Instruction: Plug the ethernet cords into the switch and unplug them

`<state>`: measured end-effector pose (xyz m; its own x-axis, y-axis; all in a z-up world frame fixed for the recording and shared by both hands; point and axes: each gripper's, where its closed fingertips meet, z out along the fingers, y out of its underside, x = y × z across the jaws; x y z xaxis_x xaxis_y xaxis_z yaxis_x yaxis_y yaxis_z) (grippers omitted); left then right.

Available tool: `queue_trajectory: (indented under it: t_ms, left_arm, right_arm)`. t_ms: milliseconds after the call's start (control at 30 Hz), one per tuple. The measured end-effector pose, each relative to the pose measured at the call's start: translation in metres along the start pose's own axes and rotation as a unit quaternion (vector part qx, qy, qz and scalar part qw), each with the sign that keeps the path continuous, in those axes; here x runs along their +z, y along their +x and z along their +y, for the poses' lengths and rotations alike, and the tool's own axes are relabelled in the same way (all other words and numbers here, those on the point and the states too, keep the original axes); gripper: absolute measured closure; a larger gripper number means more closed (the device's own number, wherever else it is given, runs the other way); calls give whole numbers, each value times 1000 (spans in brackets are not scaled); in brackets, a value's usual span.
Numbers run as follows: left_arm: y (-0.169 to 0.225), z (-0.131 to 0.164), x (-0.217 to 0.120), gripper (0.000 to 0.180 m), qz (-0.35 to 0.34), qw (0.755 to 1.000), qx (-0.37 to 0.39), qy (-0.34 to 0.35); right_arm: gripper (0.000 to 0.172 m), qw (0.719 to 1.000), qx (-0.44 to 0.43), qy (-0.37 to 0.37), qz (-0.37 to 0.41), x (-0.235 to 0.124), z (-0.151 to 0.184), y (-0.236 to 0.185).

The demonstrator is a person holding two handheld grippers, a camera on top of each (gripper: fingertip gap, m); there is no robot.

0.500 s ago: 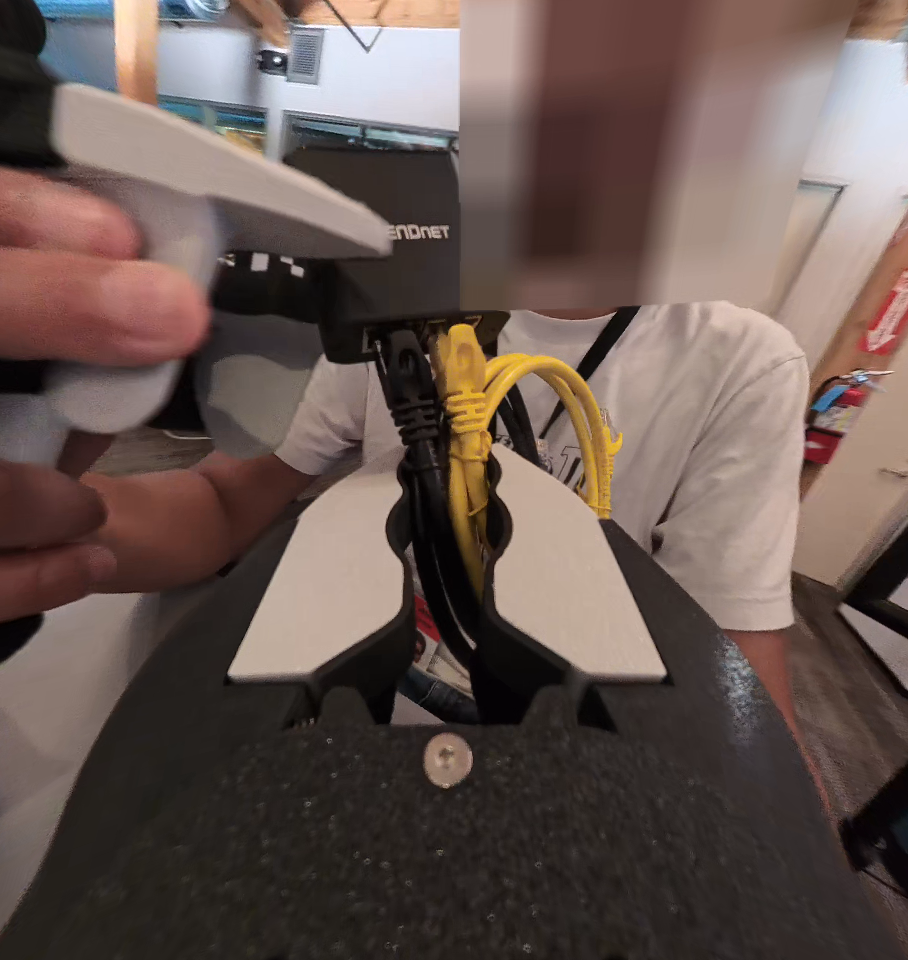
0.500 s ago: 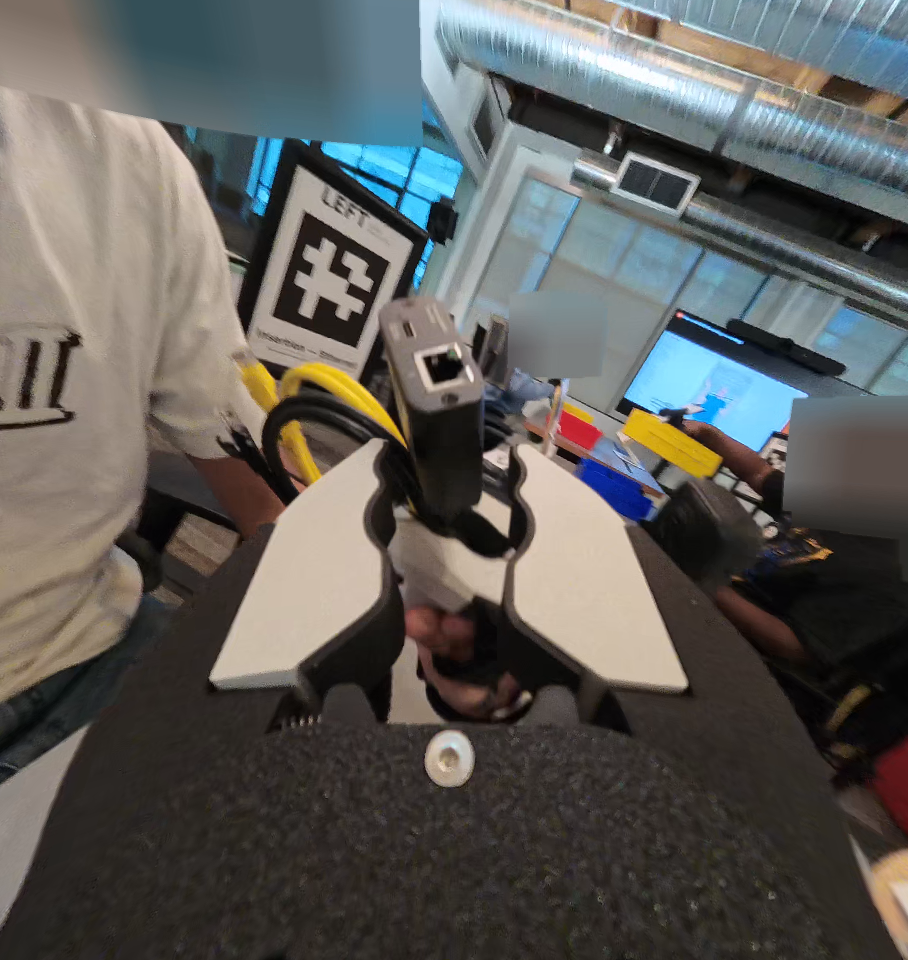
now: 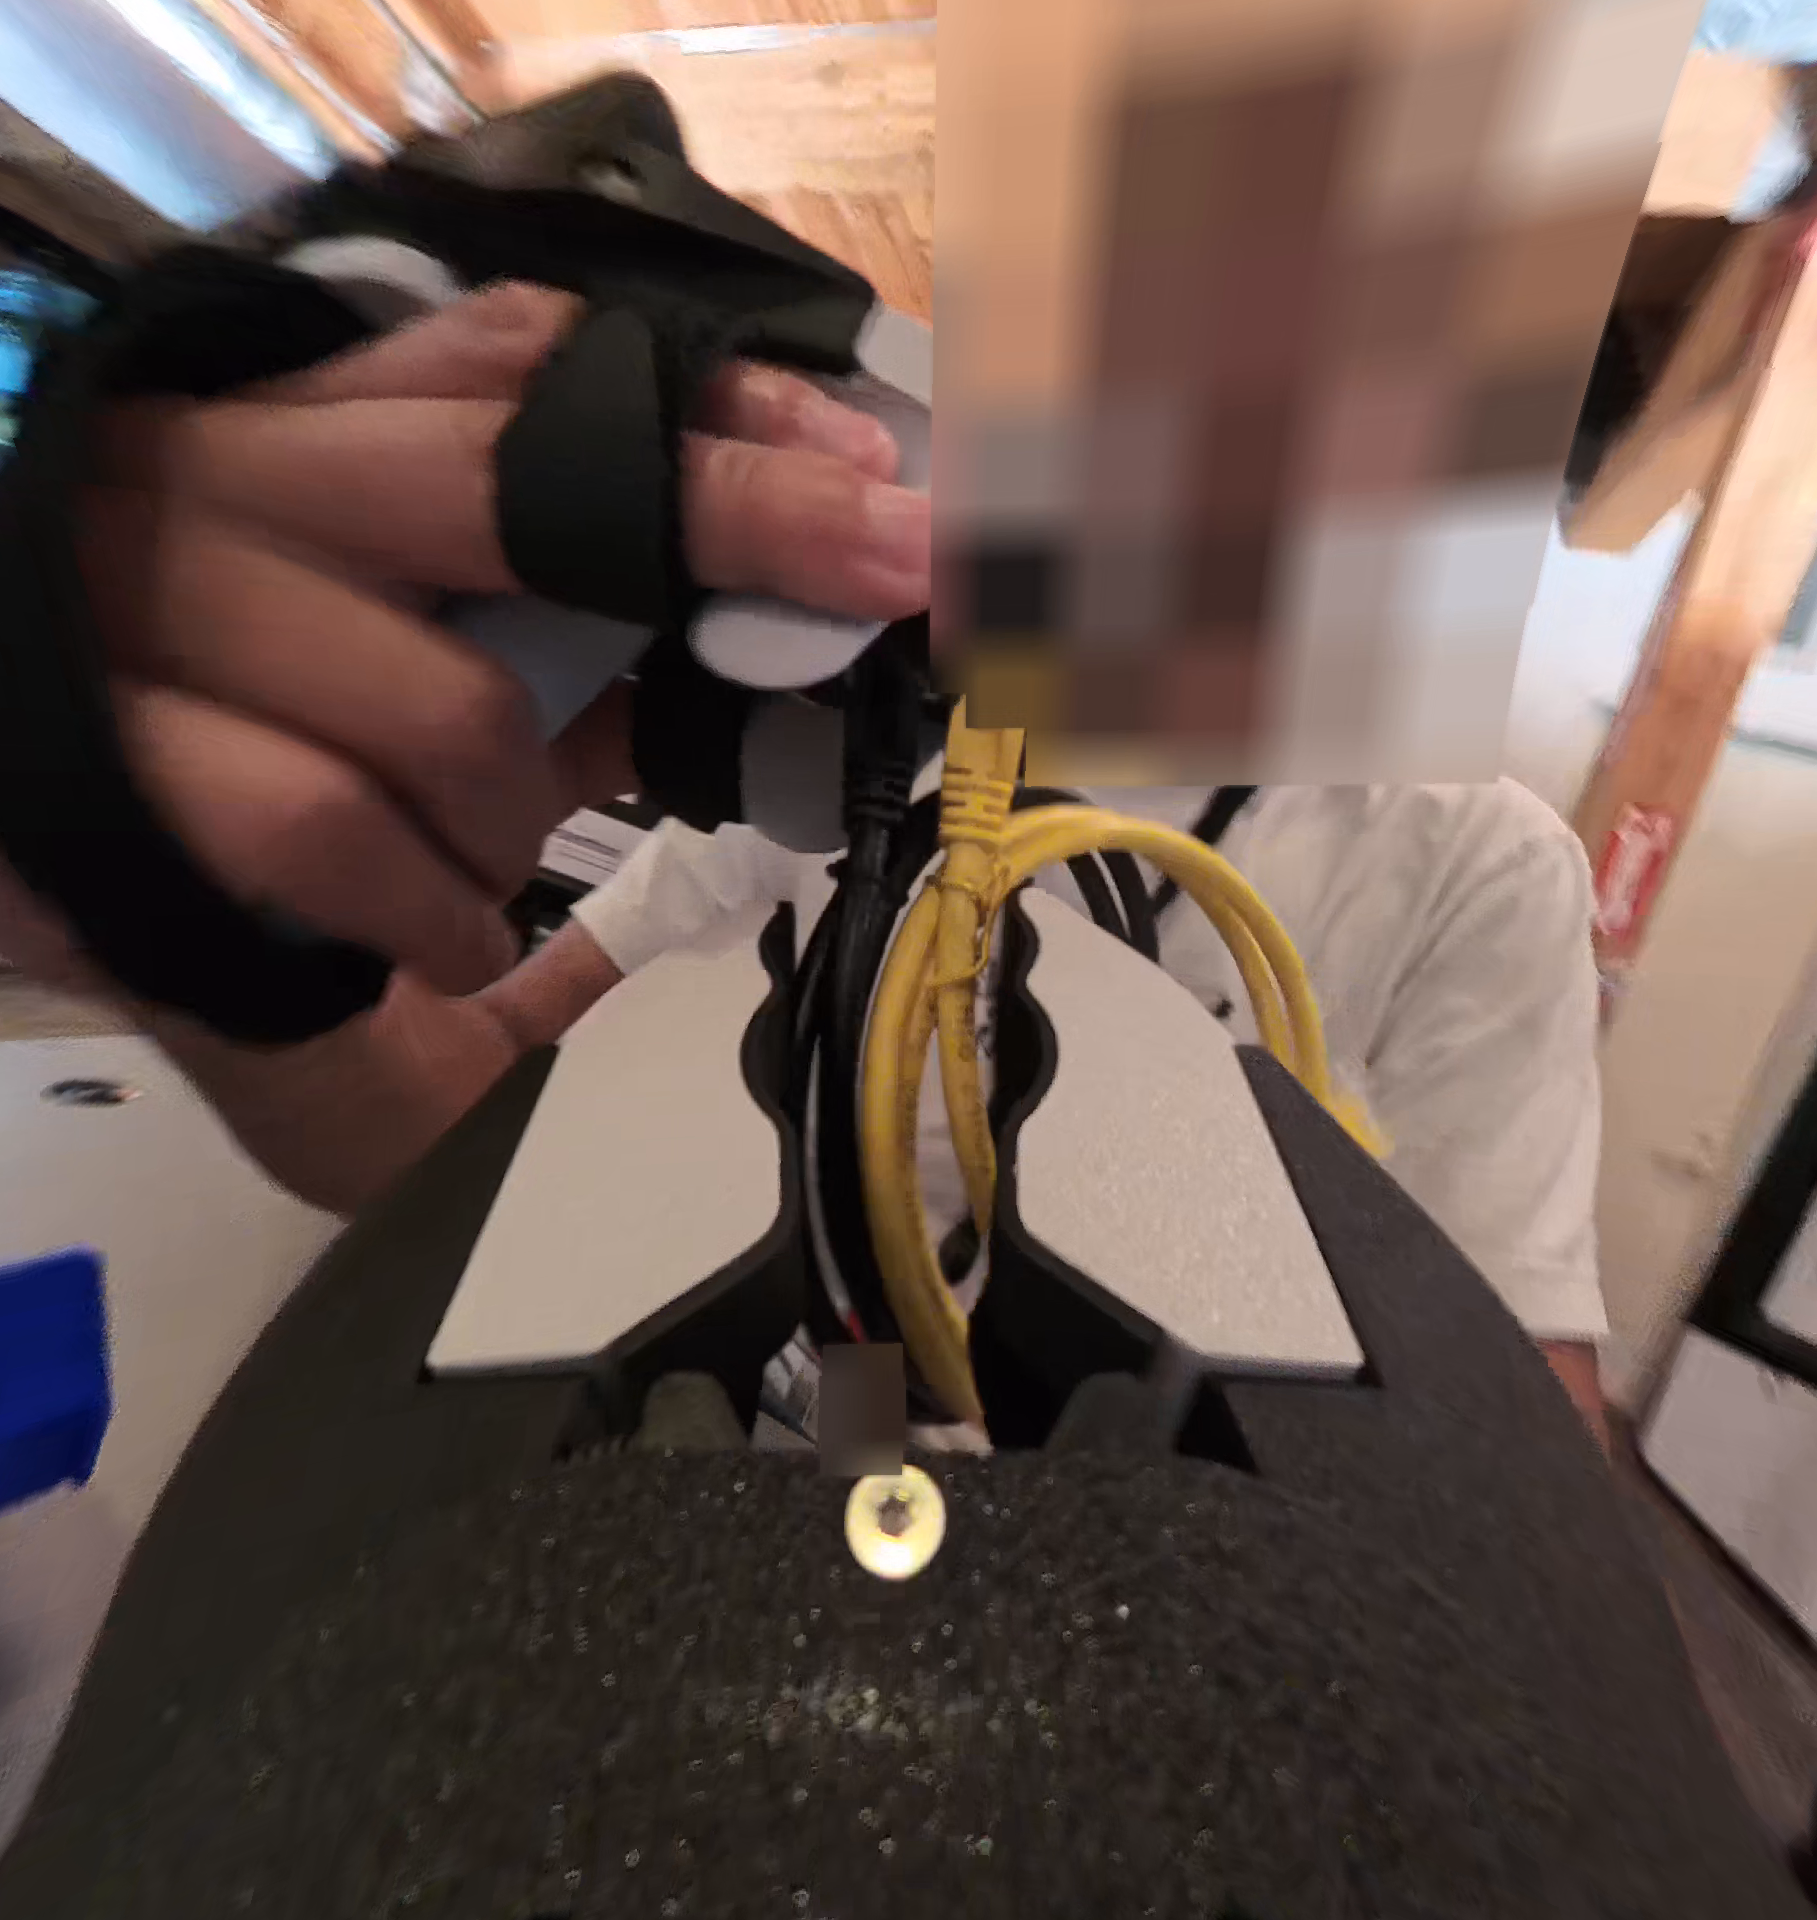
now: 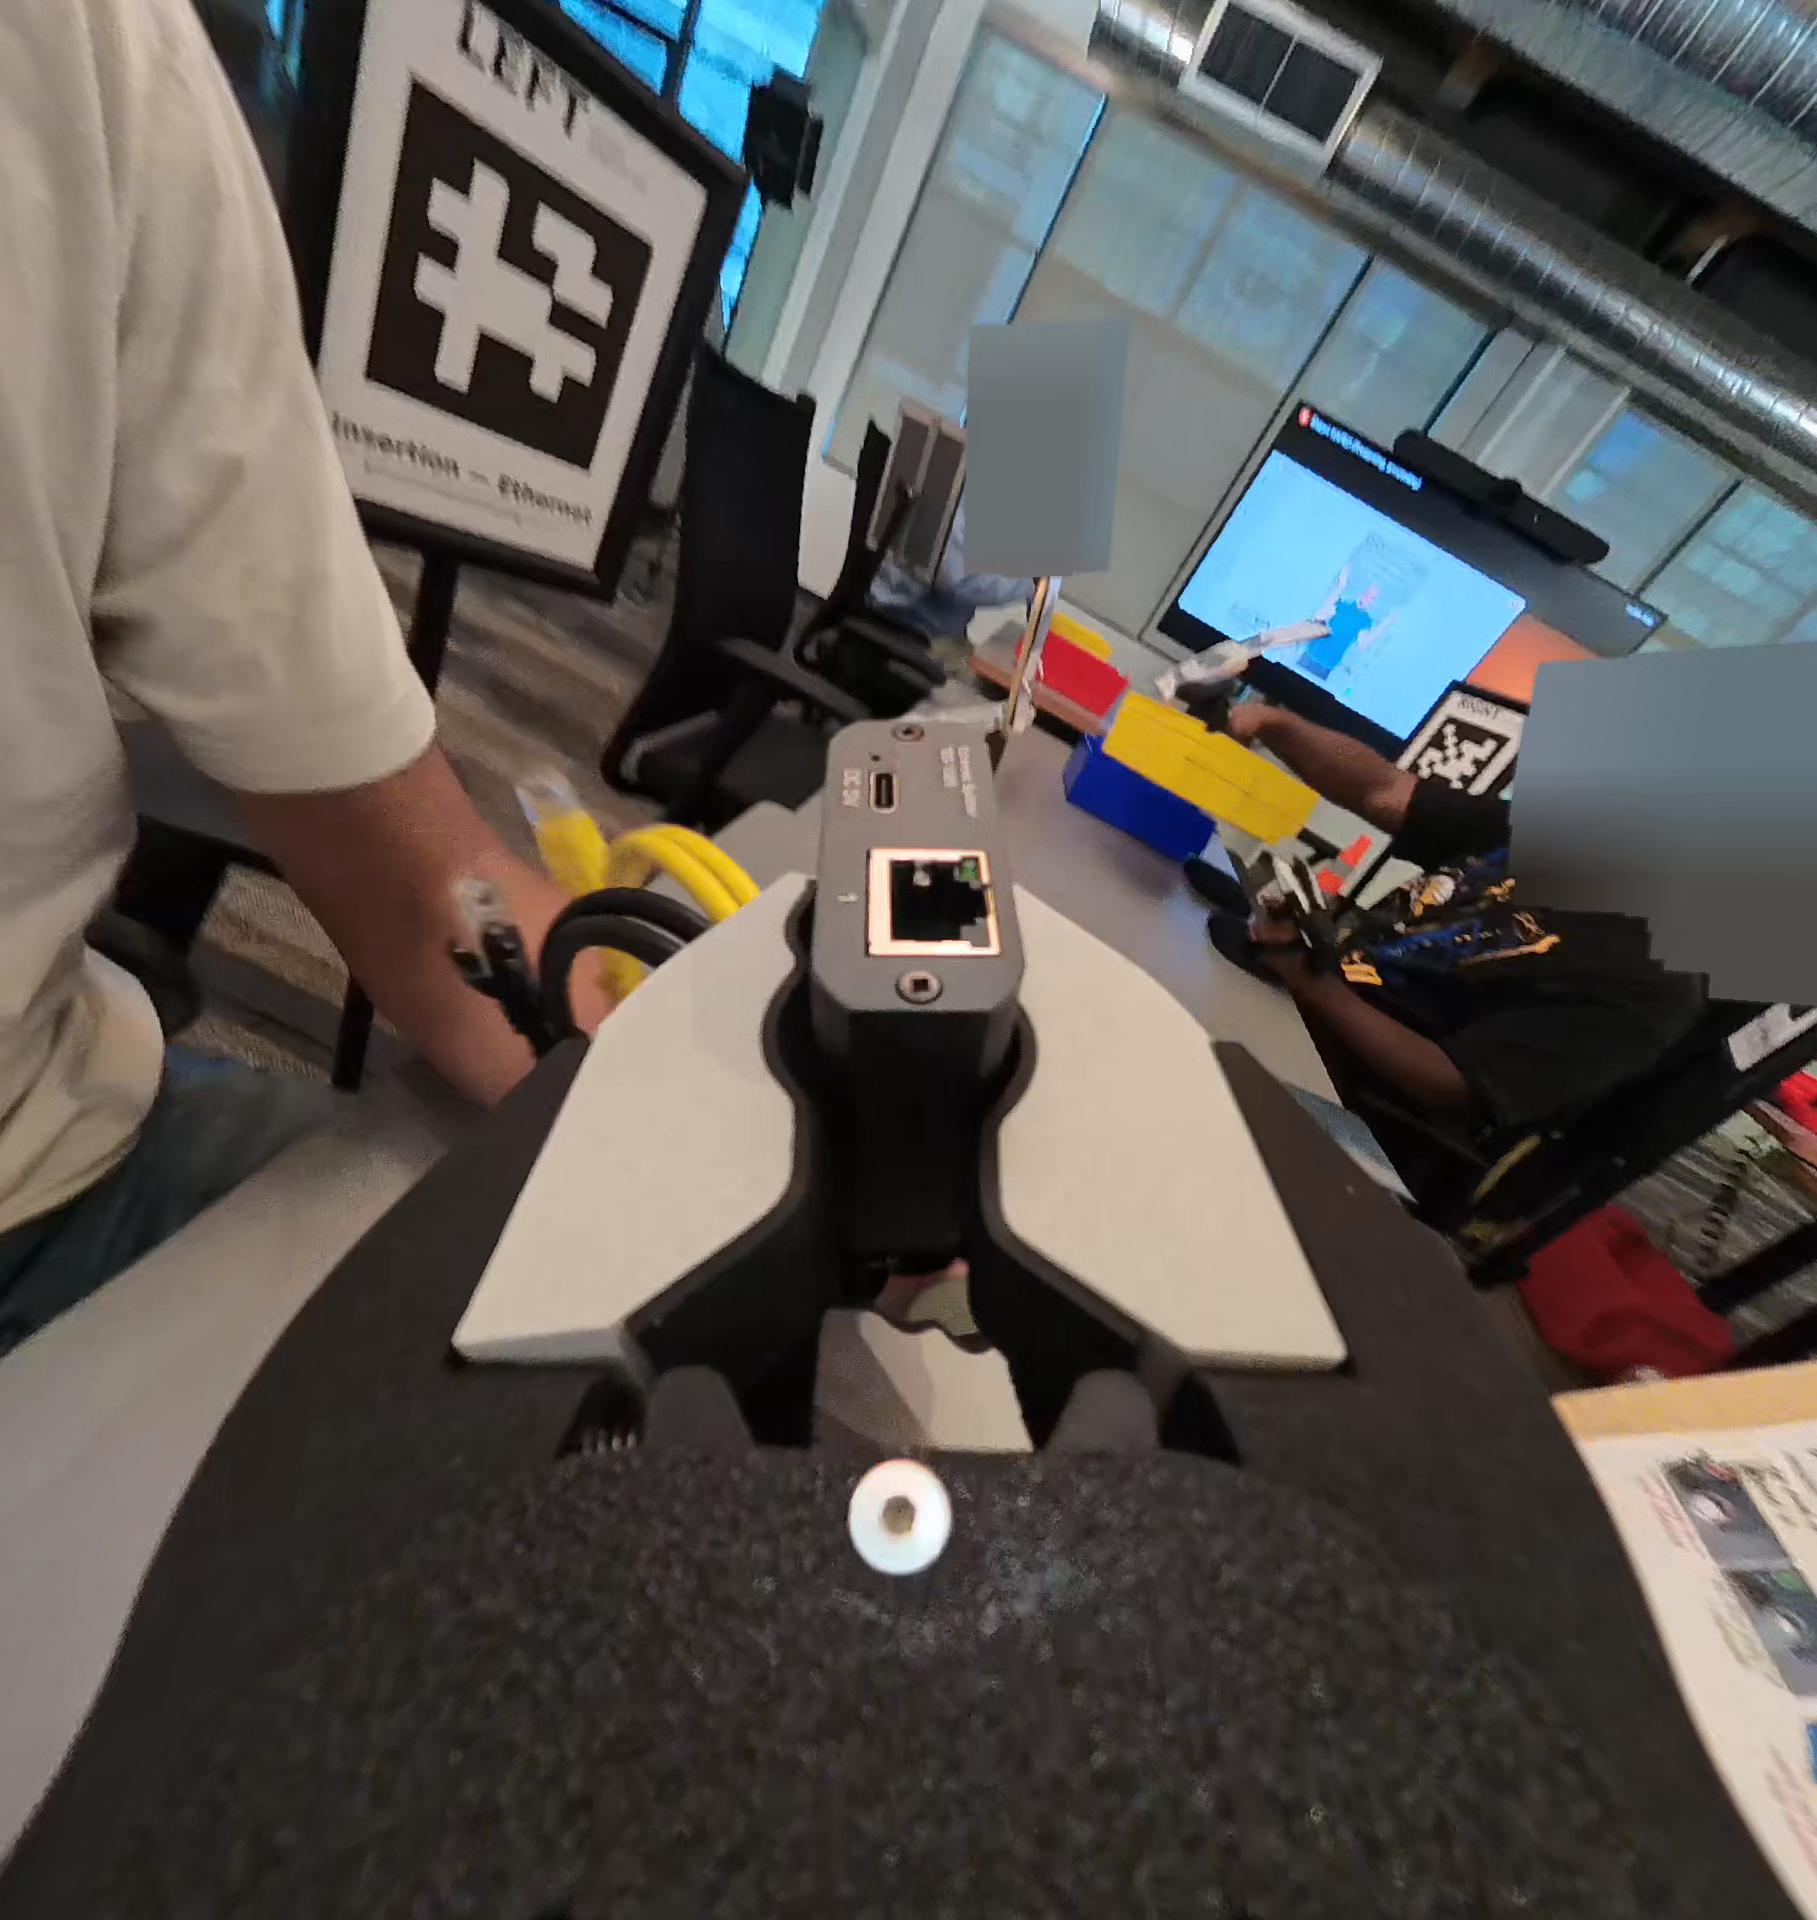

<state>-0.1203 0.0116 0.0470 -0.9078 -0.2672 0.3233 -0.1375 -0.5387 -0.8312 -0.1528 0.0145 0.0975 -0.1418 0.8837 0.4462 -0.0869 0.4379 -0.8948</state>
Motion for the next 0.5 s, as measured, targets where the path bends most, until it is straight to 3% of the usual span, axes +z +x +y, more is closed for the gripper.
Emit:
queue_trajectory:
  t_ms: [133, 200, 333, 500]
  left_arm:
    - [-5, -31, -38, 119, -113, 987, -46, 104]
    - [6, -39, -54, 115, -174, 977, -44, 119]
    - [18, -33, -73, 116, -362, 930, -22, 56]
    - [11, -2, -31, 101, -424, 903, -10, -69]
  right_arm:
    - [145, 993, -57, -100, 12, -2, 12, -3]
    - [145, 983, -95, -152, 38, -4, 18, 1]
    - [146, 942, -170, -274, 92, -13, 43, 15]
    - [145, 903, -212, -359, 106, -5, 82, 25]
